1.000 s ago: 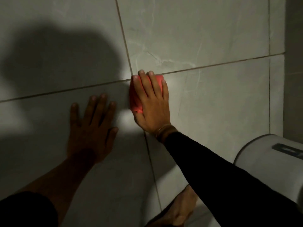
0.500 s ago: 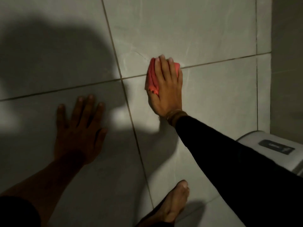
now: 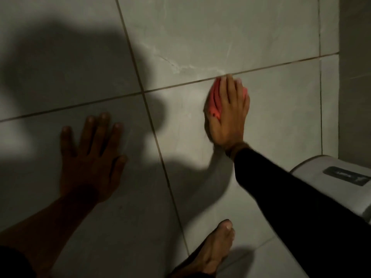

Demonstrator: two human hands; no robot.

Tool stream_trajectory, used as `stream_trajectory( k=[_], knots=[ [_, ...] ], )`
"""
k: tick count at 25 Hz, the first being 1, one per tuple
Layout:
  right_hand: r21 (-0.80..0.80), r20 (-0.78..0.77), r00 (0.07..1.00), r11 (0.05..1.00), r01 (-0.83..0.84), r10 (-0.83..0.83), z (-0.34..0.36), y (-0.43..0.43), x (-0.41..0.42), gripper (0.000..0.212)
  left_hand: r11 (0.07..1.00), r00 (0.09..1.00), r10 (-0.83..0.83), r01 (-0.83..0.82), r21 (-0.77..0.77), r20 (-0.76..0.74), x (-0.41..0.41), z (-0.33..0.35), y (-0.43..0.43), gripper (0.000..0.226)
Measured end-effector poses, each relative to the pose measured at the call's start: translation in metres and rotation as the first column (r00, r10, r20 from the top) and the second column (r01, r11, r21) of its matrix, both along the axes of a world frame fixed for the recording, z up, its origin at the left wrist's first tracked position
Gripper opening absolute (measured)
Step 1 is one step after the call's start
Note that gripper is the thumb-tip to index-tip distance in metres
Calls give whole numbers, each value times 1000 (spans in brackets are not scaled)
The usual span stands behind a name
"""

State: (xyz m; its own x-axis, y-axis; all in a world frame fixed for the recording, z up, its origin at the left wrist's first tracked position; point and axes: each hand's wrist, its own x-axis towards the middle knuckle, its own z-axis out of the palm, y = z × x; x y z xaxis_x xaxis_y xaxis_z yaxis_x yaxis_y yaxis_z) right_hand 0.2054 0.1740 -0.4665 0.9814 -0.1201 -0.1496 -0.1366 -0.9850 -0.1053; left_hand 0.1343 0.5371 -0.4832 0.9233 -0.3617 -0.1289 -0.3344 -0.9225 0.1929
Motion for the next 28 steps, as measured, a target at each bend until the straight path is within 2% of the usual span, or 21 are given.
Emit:
stream_trajectory(
  k=[2,5,7,8,10,11,12,14,16,18,20,22,24,26,27,28],
  knots=[
    [-26,58,998,1000,-7,8,-7,-4,27,85,1000,1000,2,-2,-1,-7,2,-2,0,76],
    [-26,-43,999,1000,-1,0,3,-9,-54,85,1000,1000,11,-11,5,-19,2,-1,1,76],
    [17,-108,984,989,148,-145,18,-14,-111,90,1000,1000,7,-6,22,-12,2,-2,3,75],
    [40,-115,962,967,253,-247,21,-12,-113,93,1000,1000,0,0,23,-8,2,-3,4,75],
    [60,-71,893,892,448,-444,13,6,-60,94,1000,1000,-6,6,23,3,1,-4,3,75],
    [44,-9,891,890,454,-454,6,24,-25,93,1000,1000,-10,10,28,6,1,-6,4,75],
    [28,39,926,926,376,-376,0,47,2,91,1000,1000,-13,13,25,5,1,-7,4,75],
    [15,115,991,997,69,-70,-13,99,7,91,1000,1000,-9,9,12,1,2,-8,3,75],
    [62,30,989,987,-146,145,-11,145,-58,82,1000,1000,0,1,15,-8,2,-8,5,76],
    [51,-115,972,978,-202,206,-1,148,-156,71,1000,1000,0,1,4,-28,3,-7,4,77],
    [13,-208,962,984,-179,178,9,111,-223,70,1000,1000,2,-1,9,-30,2,-5,2,77],
    [-80,-230,971,993,-88,68,7,61,-233,74,1000,1000,10,-10,11,-21,1,-4,2,77],
    [-96,-167,967,979,179,-193,4,29,-201,80,1000,1000,5,-5,4,-11,1,-5,2,77],
    [-30,-53,890,892,451,-452,3,38,-165,84,1000,1000,5,-5,1,1,1,-6,2,77],
    [-13,-26,864,865,502,-502,2,59,-160,84,1000,1000,-3,3,11,0,0,-8,4,77],
    [-24,-26,876,877,481,-481,1,85,-166,80,1000,1000,-16,16,18,-3,0,-6,3,77]
  ],
)
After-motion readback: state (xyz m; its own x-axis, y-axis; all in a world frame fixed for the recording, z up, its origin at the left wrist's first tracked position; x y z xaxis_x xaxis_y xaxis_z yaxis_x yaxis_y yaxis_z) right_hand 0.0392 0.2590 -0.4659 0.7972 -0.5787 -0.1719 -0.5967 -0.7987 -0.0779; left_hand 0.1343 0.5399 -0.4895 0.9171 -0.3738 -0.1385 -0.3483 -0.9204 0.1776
